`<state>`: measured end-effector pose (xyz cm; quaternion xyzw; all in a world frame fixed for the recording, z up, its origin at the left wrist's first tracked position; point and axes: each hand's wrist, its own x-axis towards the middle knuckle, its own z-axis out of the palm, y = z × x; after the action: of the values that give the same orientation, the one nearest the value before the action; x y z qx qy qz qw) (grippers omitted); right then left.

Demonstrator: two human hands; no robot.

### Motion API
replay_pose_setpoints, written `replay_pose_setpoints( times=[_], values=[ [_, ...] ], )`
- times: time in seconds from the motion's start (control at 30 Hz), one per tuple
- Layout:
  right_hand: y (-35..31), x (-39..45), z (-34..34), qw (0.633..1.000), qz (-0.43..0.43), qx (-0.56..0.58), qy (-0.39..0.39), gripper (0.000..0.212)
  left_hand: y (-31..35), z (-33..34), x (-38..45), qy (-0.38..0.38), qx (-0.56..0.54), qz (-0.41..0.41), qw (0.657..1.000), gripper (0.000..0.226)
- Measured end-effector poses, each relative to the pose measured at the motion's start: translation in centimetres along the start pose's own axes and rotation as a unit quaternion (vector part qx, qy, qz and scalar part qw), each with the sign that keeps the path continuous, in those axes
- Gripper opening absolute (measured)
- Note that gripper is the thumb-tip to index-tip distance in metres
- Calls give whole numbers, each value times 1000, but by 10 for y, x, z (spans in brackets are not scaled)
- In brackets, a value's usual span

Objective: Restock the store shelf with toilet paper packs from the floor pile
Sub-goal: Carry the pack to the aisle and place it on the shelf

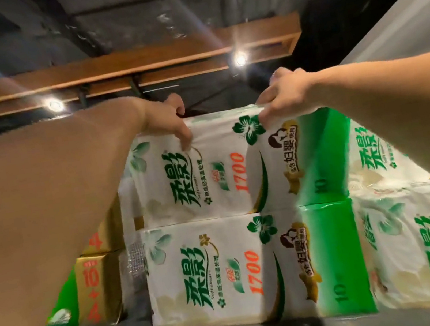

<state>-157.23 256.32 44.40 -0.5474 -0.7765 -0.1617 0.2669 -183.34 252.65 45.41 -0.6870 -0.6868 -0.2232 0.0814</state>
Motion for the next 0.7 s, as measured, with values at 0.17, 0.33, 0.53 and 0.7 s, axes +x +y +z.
replay_pose_setpoints(
  times=[0.17, 0.33, 0.53, 0.7],
  values=[
    [6, 38, 39, 999, 19, -35, -22, 39, -12, 46, 42, 43, 120, 7, 992, 68],
    [19, 71, 58, 1000, 22, -19, -12, 38, -16, 54, 67, 23, 75, 1, 997, 71],
    [20, 63, 60, 997, 18, -66, 22, 54, -12, 58, 62, 42, 70, -23, 996, 75],
    [25, 37, 73, 993, 2, -110, 51, 73, 15, 77, 36, 101, 156, -69, 980, 84]
  ],
)
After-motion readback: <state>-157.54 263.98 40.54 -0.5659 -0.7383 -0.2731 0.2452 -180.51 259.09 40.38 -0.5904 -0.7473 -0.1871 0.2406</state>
